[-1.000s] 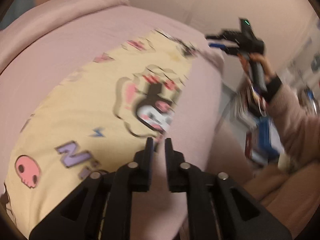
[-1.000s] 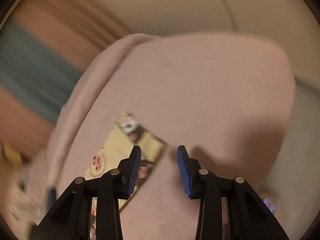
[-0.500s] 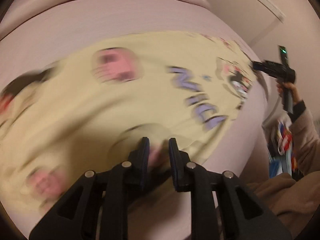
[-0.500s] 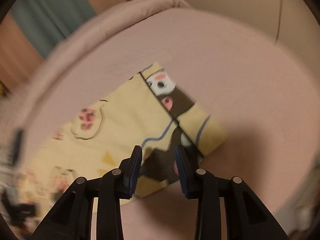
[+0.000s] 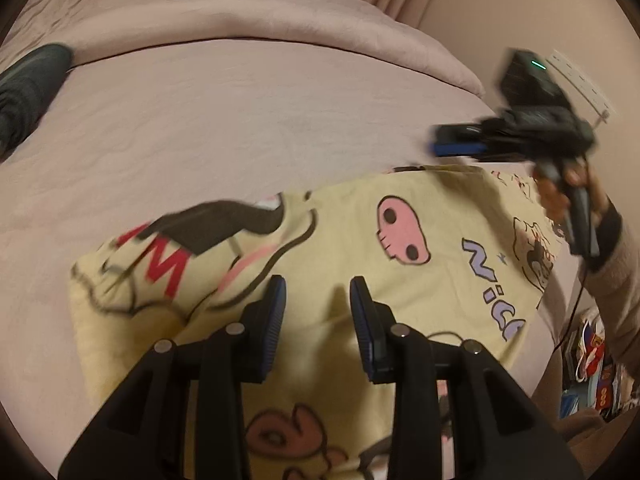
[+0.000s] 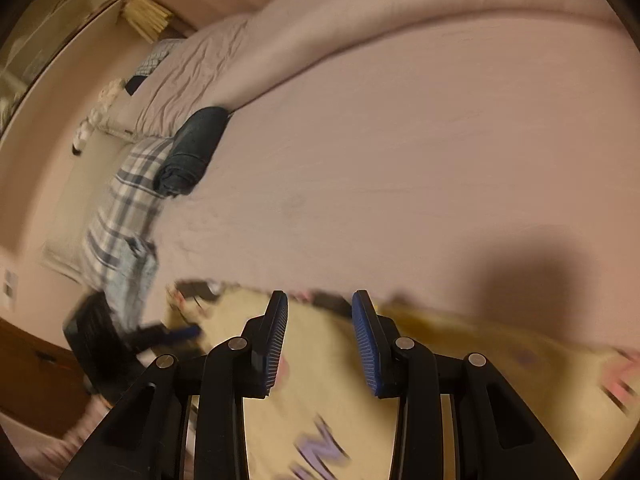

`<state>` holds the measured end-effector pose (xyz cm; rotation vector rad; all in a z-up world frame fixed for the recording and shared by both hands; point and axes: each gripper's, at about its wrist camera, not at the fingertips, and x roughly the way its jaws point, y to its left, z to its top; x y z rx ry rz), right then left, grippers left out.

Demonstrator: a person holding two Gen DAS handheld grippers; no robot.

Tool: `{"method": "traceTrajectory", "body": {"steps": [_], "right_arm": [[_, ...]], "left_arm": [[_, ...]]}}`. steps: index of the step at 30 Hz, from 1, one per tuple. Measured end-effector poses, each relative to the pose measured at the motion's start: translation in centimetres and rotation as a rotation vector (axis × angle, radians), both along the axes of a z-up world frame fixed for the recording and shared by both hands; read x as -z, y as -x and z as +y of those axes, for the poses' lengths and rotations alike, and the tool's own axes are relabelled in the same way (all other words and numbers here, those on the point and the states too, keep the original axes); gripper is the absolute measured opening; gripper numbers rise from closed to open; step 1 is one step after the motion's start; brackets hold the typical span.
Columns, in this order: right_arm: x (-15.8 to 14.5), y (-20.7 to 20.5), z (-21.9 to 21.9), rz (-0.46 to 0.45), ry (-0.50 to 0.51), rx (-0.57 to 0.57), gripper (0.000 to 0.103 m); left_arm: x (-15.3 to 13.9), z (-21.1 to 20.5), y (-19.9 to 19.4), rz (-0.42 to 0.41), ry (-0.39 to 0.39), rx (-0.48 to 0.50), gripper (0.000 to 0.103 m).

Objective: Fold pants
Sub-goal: 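Release the pants with both grippers and smooth the folded stack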

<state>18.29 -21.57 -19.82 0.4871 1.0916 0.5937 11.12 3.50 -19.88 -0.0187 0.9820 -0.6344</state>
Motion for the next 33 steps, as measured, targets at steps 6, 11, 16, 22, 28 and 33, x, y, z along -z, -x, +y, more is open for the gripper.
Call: {"method": "traceTrajectory", "body": {"steps": [6, 11, 16, 22, 28, 33], "right_arm": [[2.7, 1.4, 2.8, 0.145, -0.037, -0.157, 0.037], [3.0, 6.0, 4.0, 0.147, -0.041, -0.309, 0.037], [2.9, 7.9, 4.9, 0.148, 0.016, -0.353, 0.037], [3.0, 5.3, 6.3, 0.195, 0.051, -0.293, 0.037], [-2.4, 5.7, 4.9, 0.043, 0.093, -0.272, 0.037], [-0.3, 2.0, 3.9, 0.119, 0.105, -0.230, 0.038]], "left_arm": [[0.8, 0.0, -1.8, -0.003, -0.005, 0.026, 0.041], [1.5, 1.0, -2.3, 0.003, 0.009, 0.014, 0.041], [1.3, 1.4, -2.4, -0.012, -0.008, 0.012, 0.041], [1.8, 1.6, -2.0, -0.025, -0.052, -0.028, 0.041], [2.0, 2.6, -1.6, -0.030, -0.044, -0.021, 0.041], [2.1, 3.2, -1.4, -0.038, -0.036, -0.038, 0.041]]}}
